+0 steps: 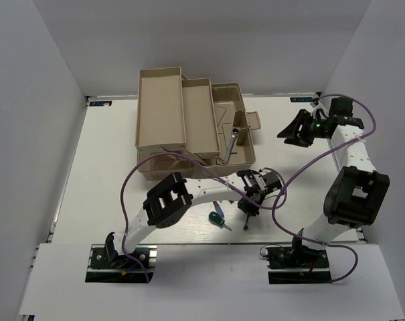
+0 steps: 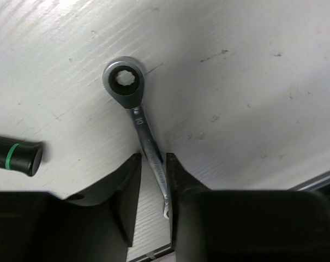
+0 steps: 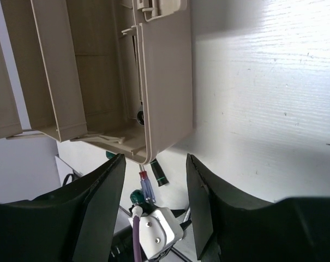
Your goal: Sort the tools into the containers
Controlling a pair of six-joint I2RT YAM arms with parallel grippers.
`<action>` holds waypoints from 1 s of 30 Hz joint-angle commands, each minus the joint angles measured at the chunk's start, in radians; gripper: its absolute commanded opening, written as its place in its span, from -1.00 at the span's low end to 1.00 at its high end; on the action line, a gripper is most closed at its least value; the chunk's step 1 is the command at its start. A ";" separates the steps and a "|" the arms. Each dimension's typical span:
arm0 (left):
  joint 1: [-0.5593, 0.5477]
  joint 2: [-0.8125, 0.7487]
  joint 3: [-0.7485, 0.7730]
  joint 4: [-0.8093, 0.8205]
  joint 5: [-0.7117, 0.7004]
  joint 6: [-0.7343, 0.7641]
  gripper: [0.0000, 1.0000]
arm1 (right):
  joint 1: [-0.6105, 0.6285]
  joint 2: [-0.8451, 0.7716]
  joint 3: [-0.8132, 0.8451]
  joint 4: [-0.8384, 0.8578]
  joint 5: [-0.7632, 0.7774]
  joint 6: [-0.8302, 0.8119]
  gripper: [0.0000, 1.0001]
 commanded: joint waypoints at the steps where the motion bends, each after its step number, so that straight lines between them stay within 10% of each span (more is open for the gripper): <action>1: -0.020 0.180 -0.054 -0.170 -0.059 -0.004 -0.37 | -0.014 -0.046 -0.011 0.031 -0.048 0.013 0.08; 11: -0.029 0.233 -0.091 -0.207 -0.110 -0.004 -1.00 | -0.045 -0.074 -0.063 0.046 -0.079 0.022 0.08; 30: -0.009 -0.002 0.157 -0.184 -0.097 0.088 -1.00 | -0.077 -0.117 -0.115 0.008 -0.082 -0.019 0.08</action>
